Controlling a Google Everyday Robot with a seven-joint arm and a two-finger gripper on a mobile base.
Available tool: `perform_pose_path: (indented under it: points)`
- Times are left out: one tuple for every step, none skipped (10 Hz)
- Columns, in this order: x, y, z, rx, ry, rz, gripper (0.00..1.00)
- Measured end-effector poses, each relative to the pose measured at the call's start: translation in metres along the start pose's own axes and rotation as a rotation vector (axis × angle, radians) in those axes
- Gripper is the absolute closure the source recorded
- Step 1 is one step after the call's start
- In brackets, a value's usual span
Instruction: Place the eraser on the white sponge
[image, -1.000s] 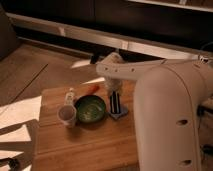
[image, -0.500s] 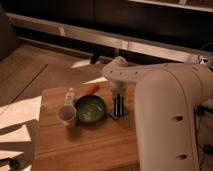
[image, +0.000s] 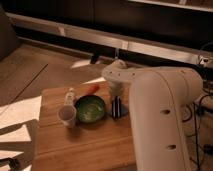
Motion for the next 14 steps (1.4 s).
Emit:
perform_pose_path:
  points:
    - [0.0003, -0.0001, 0.0004, 0.000, 0.001, 0.000, 0.94]
    - [0.0002, -0.0003, 0.0001, 0.000, 0.000, 0.001, 0.94]
    - [0.0002, 0.0001, 0.0001, 0.000, 0.001, 0.000, 0.94]
    - [0.0002, -0.0001, 0.0002, 0.000, 0.001, 0.000, 0.94]
    - [0.0003, -0.0004, 0.0002, 0.000, 0.001, 0.001, 0.94]
    - [0.0003, -0.0003, 0.0002, 0.000, 0.001, 0.001, 0.94]
    - [0.0003, -0.0003, 0.0003, 0.000, 0.001, 0.001, 0.94]
    - [0.0003, -0.0003, 0.0002, 0.000, 0.001, 0.001, 0.94]
    - [0.0004, -0.0004, 0.0003, 0.000, 0.001, 0.001, 1.00]
    - [0.0003, -0.0004, 0.0003, 0.000, 0.001, 0.001, 0.99]
    - [0.0004, -0.0004, 0.0003, 0.000, 0.001, 0.001, 0.95]
    - [0.0003, -0.0004, 0.0003, 0.000, 0.001, 0.001, 0.86]
    - [0.0003, -0.0005, 0.0003, 0.000, 0.001, 0.001, 0.74]
    - [0.0004, -0.0005, 0.0003, 0.000, 0.001, 0.001, 0.64]
